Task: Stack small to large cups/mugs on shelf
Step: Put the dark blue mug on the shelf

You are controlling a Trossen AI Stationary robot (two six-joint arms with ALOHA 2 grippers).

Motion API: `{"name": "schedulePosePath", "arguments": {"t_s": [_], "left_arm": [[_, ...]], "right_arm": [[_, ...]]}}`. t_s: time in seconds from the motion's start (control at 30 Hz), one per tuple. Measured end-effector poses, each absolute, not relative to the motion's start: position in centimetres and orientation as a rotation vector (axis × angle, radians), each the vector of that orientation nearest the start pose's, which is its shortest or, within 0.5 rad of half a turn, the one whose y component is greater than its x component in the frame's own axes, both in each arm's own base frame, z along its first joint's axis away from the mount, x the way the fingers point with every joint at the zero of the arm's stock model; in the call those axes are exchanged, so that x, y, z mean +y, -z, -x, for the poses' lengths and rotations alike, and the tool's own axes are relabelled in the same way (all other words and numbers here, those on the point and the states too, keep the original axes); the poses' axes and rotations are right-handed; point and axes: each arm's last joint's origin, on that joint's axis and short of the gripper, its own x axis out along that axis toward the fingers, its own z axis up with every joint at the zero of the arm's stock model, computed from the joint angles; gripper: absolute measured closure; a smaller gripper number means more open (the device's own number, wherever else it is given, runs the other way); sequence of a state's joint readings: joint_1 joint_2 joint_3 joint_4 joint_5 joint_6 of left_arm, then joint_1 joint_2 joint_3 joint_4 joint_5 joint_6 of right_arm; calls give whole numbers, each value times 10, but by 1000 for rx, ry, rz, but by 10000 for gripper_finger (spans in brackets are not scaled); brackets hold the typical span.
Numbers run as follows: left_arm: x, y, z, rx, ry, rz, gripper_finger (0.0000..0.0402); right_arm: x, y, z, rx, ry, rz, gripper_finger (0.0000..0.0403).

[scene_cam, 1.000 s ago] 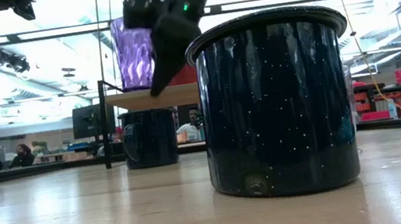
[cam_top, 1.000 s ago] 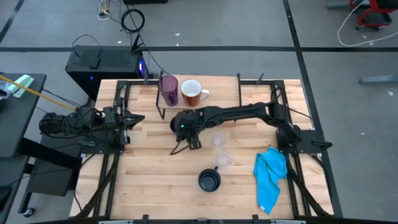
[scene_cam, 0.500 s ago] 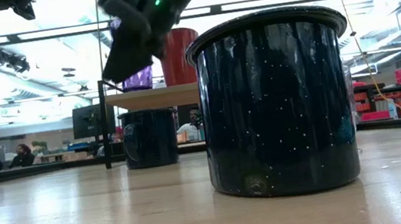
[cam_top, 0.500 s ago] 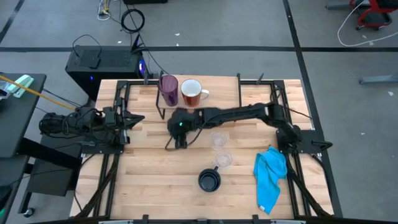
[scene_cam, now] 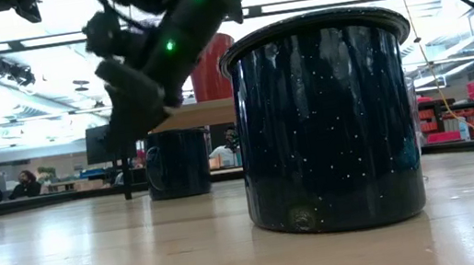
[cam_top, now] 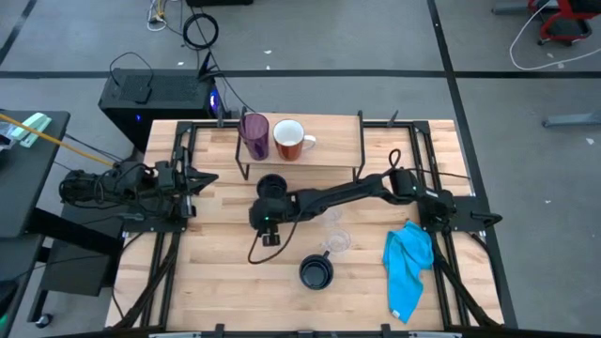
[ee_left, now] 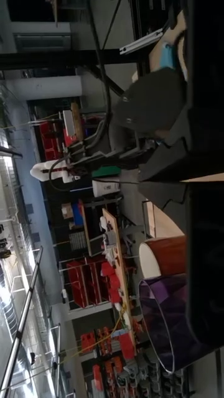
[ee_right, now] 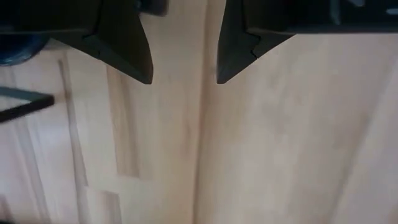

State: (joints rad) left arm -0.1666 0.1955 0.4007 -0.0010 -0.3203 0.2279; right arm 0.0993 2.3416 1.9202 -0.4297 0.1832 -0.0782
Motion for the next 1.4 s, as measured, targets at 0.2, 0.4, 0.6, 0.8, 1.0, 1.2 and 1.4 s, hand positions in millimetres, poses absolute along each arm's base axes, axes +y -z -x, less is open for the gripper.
{"name": "schedulePosePath", "arguments": {"t_s": [0.2, 0.4, 0.6, 0.8, 1.0, 1.2, 1.4], "left_arm": [[-5, -282, -82, -176, -174, -179, 376], [-5, -282, -82, -174, -174, -179, 381], [-5, -282, -82, -171, -173, -173, 392], [-5, -282, -83, -170, -173, -173, 379], [-5, -282, -82, -171, -174, -173, 379], [-5, -282, -83, -172, -173, -173, 392], [-5, -282, -82, -174, -174, -172, 383]], "right_arm": [[41, -169, -505, 951, 101, 218, 219], [42, -172, -495, 1040, 125, 182, 219], [43, -175, -480, 1161, 198, 200, 219], [39, -177, -468, 1259, 242, 199, 219], [37, -200, -460, 1259, 214, 218, 219], [39, -239, -462, 1063, 197, 197, 219], [24, -236, -475, 973, 219, 181, 219]]}}
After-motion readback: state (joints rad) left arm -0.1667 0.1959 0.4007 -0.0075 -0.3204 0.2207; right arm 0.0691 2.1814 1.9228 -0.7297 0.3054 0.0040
